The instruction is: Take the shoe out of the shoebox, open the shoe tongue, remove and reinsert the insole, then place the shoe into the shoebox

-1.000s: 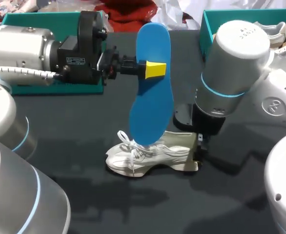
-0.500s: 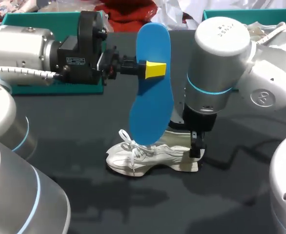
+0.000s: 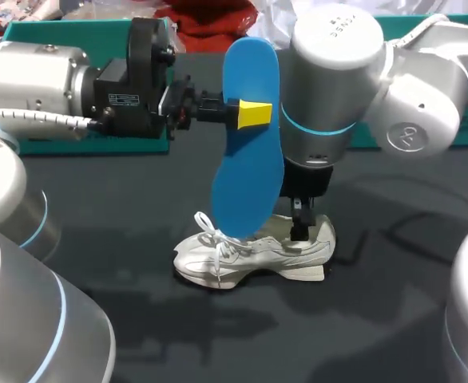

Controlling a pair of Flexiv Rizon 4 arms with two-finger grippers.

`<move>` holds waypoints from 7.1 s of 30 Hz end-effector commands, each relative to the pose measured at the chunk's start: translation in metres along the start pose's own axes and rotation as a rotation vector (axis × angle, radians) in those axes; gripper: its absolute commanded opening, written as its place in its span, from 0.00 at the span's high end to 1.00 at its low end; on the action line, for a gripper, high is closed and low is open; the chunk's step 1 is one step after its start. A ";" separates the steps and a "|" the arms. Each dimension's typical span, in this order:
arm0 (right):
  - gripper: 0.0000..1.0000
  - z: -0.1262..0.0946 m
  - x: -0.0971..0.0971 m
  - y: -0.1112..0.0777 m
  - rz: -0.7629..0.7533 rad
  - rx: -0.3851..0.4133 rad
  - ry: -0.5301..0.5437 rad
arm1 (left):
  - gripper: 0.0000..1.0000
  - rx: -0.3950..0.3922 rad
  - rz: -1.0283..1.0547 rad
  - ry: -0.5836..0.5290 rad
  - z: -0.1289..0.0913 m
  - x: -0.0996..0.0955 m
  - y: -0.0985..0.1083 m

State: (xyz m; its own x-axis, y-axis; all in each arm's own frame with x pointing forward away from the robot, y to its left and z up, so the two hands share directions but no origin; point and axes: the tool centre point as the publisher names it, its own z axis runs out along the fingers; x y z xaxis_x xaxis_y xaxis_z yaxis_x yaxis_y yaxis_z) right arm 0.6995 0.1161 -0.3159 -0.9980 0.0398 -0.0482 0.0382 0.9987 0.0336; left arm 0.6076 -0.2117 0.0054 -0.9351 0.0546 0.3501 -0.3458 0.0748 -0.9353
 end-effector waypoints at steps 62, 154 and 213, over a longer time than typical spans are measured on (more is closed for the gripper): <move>1.00 0.021 0.003 0.023 0.243 0.023 0.169 | 1.00 0.003 0.001 0.000 0.002 0.000 0.001; 1.00 0.056 -0.003 0.038 1.258 -0.113 0.257 | 1.00 0.003 0.001 0.000 0.002 0.000 0.001; 0.00 -0.120 -0.037 -0.053 1.265 -0.822 0.889 | 1.00 0.003 0.001 0.000 0.002 0.000 0.001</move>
State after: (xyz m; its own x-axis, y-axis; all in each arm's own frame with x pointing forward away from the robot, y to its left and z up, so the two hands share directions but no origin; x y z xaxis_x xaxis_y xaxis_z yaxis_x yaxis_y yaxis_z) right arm 0.7299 0.0596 -0.2060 -0.1073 0.4140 0.9039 0.9932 0.0867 0.0782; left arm 0.6076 -0.2117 0.0055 -0.9351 0.0545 0.3501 -0.3458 0.0746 -0.9353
